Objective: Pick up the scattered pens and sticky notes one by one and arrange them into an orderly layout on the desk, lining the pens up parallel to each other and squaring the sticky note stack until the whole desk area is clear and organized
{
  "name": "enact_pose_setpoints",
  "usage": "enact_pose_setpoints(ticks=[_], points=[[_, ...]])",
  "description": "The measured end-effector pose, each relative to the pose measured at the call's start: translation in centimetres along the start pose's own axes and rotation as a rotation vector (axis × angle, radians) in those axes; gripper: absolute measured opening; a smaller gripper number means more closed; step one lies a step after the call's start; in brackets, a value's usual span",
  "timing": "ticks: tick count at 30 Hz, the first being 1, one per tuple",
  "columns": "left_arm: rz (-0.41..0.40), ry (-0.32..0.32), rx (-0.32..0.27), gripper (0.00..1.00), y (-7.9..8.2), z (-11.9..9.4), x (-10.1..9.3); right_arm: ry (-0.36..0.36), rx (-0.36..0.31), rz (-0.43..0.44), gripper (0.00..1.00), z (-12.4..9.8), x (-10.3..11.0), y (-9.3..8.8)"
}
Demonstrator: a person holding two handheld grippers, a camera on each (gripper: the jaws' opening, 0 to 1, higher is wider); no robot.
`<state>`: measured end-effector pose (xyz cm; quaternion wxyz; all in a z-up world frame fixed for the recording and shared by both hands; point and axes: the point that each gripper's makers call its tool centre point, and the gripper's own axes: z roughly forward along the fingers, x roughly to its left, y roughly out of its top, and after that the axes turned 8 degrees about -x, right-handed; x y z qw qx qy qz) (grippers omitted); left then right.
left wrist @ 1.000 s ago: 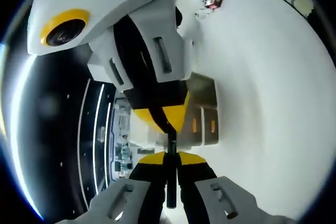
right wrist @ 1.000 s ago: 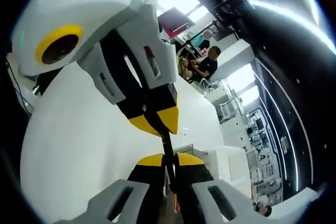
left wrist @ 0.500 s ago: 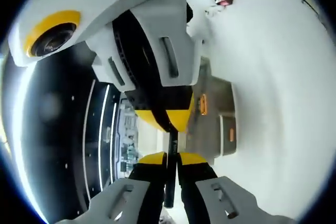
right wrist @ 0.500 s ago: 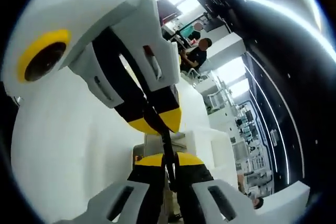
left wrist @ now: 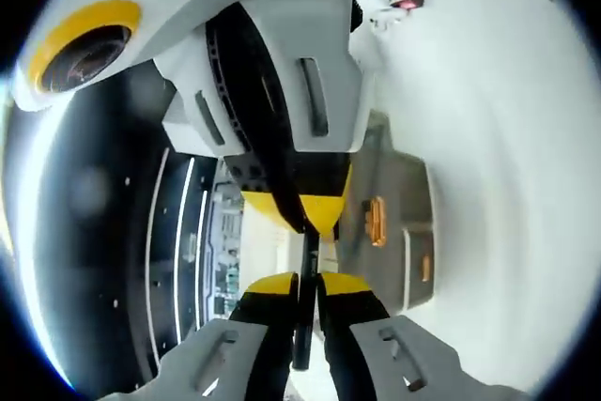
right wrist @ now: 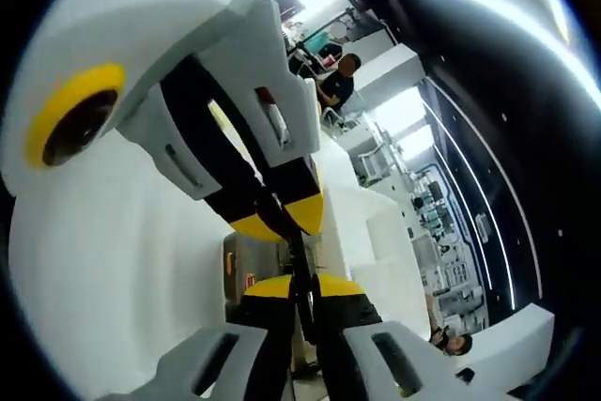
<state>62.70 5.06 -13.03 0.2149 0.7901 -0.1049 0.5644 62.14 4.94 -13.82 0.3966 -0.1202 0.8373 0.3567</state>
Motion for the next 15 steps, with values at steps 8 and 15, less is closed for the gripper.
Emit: enact_pose_setpoints(ticks=[8,15], points=[[-0.039,0.036,-0.033,0.11,0.7,1.5,0.2,-0.027,0.037,-0.015,0.08,-0.2,-0.6,-1.9],[-0.072,0.041,-0.035,0.15,0.7,1.6,0.6,-0.033,0.038,-0.008,0.08,-0.3,-0.5,-2.3]])
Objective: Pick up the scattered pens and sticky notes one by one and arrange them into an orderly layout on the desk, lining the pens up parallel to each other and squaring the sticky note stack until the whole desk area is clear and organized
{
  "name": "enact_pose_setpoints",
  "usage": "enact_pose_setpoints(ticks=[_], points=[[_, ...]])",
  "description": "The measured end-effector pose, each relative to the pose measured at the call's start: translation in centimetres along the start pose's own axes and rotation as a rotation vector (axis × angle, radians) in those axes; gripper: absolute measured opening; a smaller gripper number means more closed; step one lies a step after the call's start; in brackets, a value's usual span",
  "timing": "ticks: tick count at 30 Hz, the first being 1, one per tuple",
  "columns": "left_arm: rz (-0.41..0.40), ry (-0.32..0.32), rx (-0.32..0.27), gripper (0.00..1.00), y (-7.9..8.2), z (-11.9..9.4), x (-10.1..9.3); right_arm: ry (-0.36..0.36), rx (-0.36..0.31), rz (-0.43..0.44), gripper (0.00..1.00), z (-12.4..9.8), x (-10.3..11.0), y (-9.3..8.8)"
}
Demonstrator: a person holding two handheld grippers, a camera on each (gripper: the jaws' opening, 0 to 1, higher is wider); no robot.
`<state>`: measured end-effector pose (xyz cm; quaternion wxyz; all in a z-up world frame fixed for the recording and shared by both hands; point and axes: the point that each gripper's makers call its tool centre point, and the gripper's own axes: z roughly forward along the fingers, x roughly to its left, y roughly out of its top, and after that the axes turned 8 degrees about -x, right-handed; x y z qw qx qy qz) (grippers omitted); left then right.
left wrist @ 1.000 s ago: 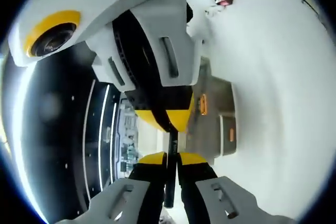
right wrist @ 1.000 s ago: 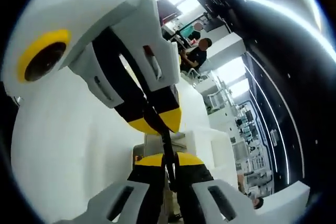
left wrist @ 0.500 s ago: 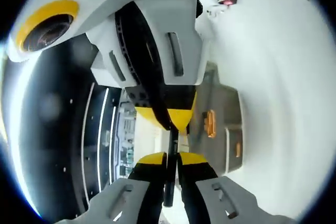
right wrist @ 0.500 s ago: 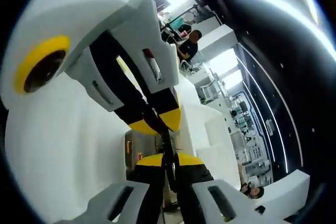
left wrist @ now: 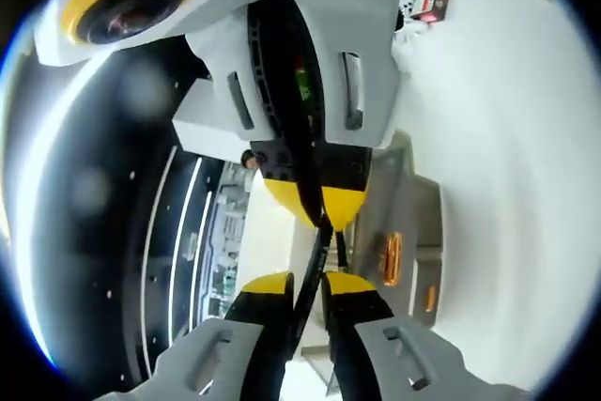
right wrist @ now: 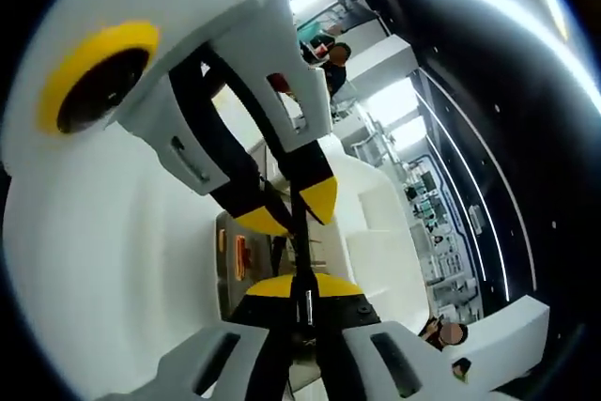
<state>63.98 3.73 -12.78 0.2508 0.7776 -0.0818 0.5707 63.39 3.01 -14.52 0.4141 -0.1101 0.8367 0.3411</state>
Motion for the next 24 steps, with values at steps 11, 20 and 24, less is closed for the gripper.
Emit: enact_pose_setpoints(ticks=[11,20,24], points=[[0.004,0.012,0.006,0.15,-0.4,-0.8,-0.4,-0.028,0.002,0.051,0.08,-0.7,-0.1,-1.1],[-0.041,0.058,-0.072,0.17,0.2,-2.1,-1.1,-0.116,-0.17,0.207,0.09,-1.6,0.1,-0.9],[-0.077,0.103,-0.108,0.17,0.4,-3.2,-1.1,-0.162,-0.26,0.285,0.15,-2.3,0.7,-0.7]])
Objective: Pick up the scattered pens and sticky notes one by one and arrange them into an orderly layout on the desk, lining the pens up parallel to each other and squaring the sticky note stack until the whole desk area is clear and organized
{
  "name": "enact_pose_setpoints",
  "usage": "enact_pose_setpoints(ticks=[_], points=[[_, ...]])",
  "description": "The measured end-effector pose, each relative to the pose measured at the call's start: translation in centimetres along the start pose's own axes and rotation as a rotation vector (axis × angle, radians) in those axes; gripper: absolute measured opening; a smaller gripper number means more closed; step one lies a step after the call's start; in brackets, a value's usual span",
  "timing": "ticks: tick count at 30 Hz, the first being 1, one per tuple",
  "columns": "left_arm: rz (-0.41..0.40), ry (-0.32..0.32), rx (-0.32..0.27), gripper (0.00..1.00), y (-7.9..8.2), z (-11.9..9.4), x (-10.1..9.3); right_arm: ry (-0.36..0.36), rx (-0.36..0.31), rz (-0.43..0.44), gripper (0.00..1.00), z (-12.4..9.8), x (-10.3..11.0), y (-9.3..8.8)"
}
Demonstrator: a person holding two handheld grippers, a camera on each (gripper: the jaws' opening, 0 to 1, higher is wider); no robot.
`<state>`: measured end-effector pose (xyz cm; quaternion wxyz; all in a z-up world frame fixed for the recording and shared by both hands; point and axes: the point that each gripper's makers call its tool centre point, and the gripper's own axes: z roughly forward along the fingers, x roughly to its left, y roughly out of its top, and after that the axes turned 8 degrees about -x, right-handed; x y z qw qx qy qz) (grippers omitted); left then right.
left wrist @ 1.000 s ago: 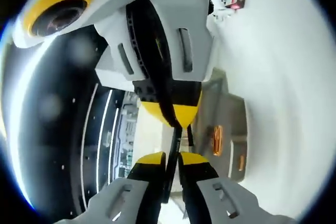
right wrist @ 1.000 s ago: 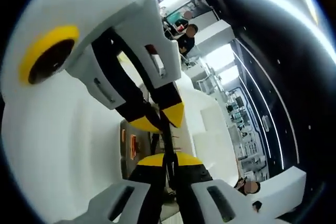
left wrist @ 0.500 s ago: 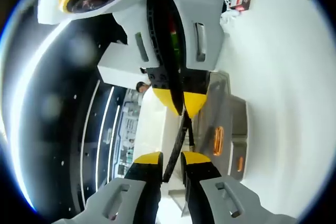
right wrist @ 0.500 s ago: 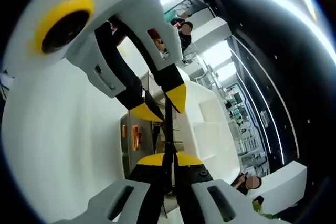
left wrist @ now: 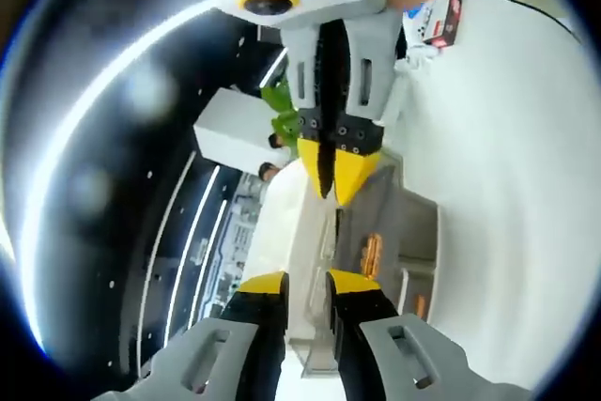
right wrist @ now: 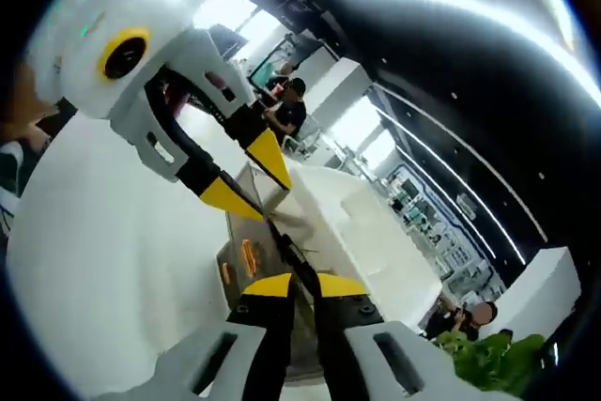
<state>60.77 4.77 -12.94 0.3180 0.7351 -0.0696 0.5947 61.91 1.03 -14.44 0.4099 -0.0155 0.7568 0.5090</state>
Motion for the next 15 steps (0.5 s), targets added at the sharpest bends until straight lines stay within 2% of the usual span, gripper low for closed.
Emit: enact_pose_setpoints(ticks=[2,3,4,6,7,9,11,13,15], points=[[-0.011,0.017,-0.012,0.17,0.1,-0.5,0.0,-0.02,-0.044,0.048,0.19,-0.3,0.4,0.1],[-0.011,0.031,-0.022,0.17,0.4,-0.7,0.1,-0.034,-0.09,0.069,0.19,-0.8,0.8,0.4],[-0.005,0.066,-0.045,0.17,1.2,-1.3,0.2,-0.095,-0.183,0.113,0.19,-1.6,0.8,1.3],[-0.016,0.121,-0.096,0.18,2.3,-1.9,0.6,-0.106,-0.238,0.139,0.19,-2.1,1.4,1.8],[-0.037,0.145,-0.119,0.18,2.7,-2.3,0.6,-0.142,-0.291,0.185,0.19,-2.6,1.5,2.3],[-0.063,0.192,-0.168,0.2,3.5,-3.0,0.5,-0.151,-0.343,0.243,0.19,-3.0,2.0,2.8],[-0.07,0.223,-0.188,0.21,3.8,-3.6,0.2,-0.169,-0.397,0.3,0.19,-3.5,2.3,3.3],[-0.068,0.238,-0.192,0.21,3.3,-3.6,0.2,-0.193,-0.462,0.35,0.19,-4.1,2.7,3.9],[-0.073,0.257,-0.205,0.21,3.2,-4.2,-0.6,-0.198,-0.487,0.378,0.19,-4.3,3.3,3.9]])
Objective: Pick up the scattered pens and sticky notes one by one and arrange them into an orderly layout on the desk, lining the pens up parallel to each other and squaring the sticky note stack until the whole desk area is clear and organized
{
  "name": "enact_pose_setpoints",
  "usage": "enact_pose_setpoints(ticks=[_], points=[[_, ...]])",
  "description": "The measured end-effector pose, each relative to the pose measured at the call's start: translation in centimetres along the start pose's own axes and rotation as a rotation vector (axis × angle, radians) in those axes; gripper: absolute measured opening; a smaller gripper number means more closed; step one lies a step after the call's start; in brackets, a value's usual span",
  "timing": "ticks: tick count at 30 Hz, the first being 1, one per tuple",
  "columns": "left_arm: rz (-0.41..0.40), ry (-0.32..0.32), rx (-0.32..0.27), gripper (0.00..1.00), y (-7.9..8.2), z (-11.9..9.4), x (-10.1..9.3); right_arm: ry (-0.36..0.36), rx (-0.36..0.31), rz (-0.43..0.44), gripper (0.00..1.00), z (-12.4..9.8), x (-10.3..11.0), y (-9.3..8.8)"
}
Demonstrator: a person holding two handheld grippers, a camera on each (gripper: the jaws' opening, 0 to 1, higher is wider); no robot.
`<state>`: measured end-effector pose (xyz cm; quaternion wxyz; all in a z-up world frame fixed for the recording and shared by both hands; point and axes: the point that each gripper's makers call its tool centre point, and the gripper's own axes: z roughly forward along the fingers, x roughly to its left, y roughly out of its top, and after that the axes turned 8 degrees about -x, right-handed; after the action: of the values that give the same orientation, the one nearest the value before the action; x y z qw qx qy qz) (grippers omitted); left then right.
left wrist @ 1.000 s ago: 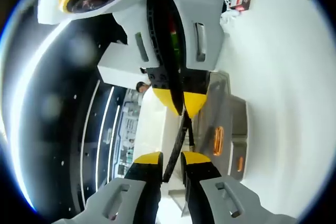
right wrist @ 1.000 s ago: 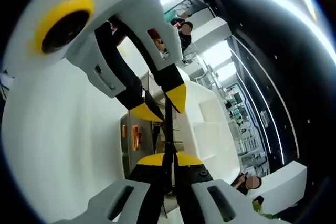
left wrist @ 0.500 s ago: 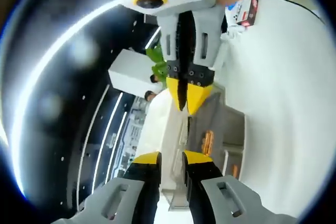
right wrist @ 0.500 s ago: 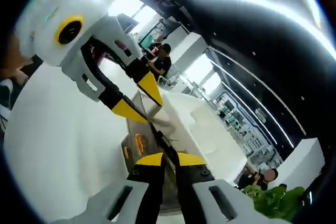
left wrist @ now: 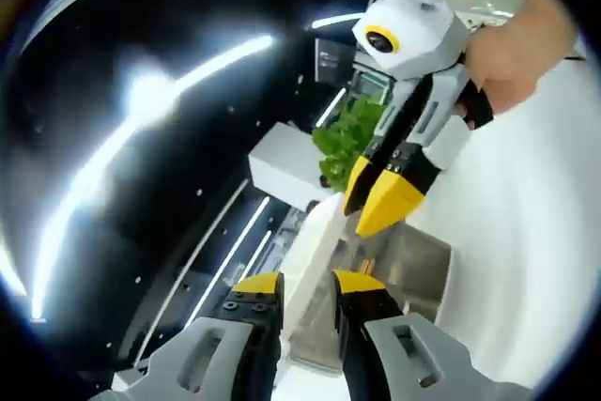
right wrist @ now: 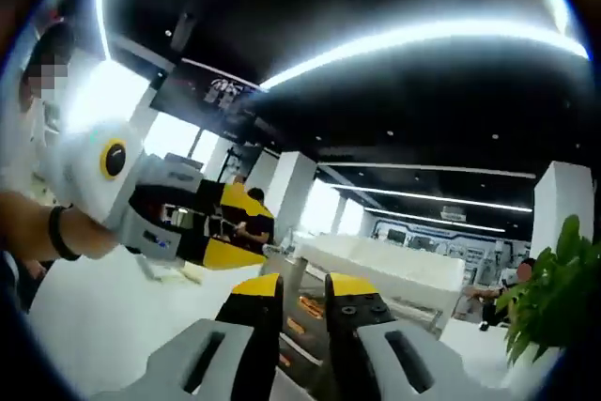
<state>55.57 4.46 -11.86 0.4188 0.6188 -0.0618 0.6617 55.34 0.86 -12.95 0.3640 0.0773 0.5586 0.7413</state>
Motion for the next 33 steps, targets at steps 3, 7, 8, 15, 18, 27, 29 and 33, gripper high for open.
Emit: enact_pose_setpoints(ticks=[3,7,8,15,18,27,29,33], points=[[-0.042,0.029,-0.011,0.21,-0.4,-1.4,-1.2,-0.006,-0.017,0.028,0.2,-0.5,1.1,-0.6],[-0.07,0.027,-0.009,0.22,-1.4,-2.9,-2.8,-0.007,-0.023,0.043,0.2,-0.9,2.0,-1.7],[-0.079,0.021,-0.006,0.23,-1.7,-3.2,-3.3,-0.001,-0.007,0.031,0.2,-0.9,2.2,-2.3],[-0.199,0.055,0.014,0.23,-4.9,-5.4,-5.2,-0.035,0.045,0.177,0.2,-1.8,1.7,-6.1],[-0.287,0.038,0.031,0.26,-5.8,-5.8,-6.0,-0.034,0.066,0.201,0.2,-2.0,1.7,-7.5],[-0.315,0.061,0.036,0.29,-6.1,-6.3,-6.0,-0.006,0.152,0.173,0.2,-2.3,2.9,-9.9],[-0.296,0.044,0.038,0.29,-6.0,-6.2,-6.5,0.007,0.156,0.177,0.21,-2.3,3.4,-10.0],[-0.264,0.039,0.054,0.28,-6.2,-6.3,-6.5,0.064,0.166,0.164,0.21,-1.8,5.2,-10.1]])
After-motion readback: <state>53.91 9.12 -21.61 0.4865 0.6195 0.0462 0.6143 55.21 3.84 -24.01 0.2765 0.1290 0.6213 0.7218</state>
